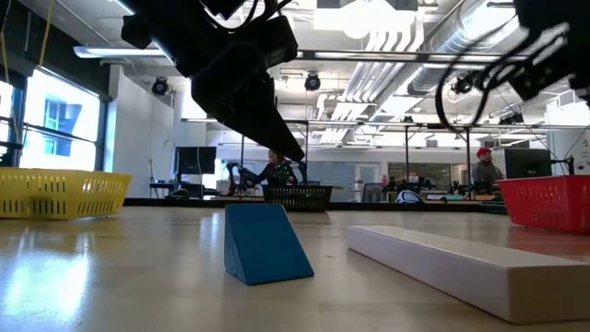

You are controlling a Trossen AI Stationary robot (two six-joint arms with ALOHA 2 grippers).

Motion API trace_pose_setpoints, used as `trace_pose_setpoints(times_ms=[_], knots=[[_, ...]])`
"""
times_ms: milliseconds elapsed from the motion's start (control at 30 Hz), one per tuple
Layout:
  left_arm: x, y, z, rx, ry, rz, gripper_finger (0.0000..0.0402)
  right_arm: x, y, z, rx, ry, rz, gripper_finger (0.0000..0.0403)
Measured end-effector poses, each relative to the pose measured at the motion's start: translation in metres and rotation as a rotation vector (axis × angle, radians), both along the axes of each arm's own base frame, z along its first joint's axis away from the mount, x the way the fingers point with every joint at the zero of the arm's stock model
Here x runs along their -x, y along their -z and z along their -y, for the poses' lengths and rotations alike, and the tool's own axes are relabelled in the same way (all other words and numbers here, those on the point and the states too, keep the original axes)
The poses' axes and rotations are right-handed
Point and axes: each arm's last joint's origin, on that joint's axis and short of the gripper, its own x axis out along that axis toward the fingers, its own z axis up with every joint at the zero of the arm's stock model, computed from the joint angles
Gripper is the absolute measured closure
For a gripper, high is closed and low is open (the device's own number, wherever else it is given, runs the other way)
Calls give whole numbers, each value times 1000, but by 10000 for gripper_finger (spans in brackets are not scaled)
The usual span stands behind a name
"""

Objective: Sort & place blocks by color
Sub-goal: Put the light green block into the black bin

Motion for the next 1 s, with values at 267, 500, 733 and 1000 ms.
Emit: trace_pose_setpoints(times_ms=[267,500,733,1000], knots=[[0,0,0,0,0,-1,194,-17,-23,-32,-88,-133,244,265],[0,0,0,0,0,-1,194,-20,-24,-60,-303,-318,328,259],[0,0,0,18,-16,4,194,-17,-24,-87,-349,-593,466,205],[0,0,0,18,-16,4,194,-2,-17,-108,-304,-822,450,172]])
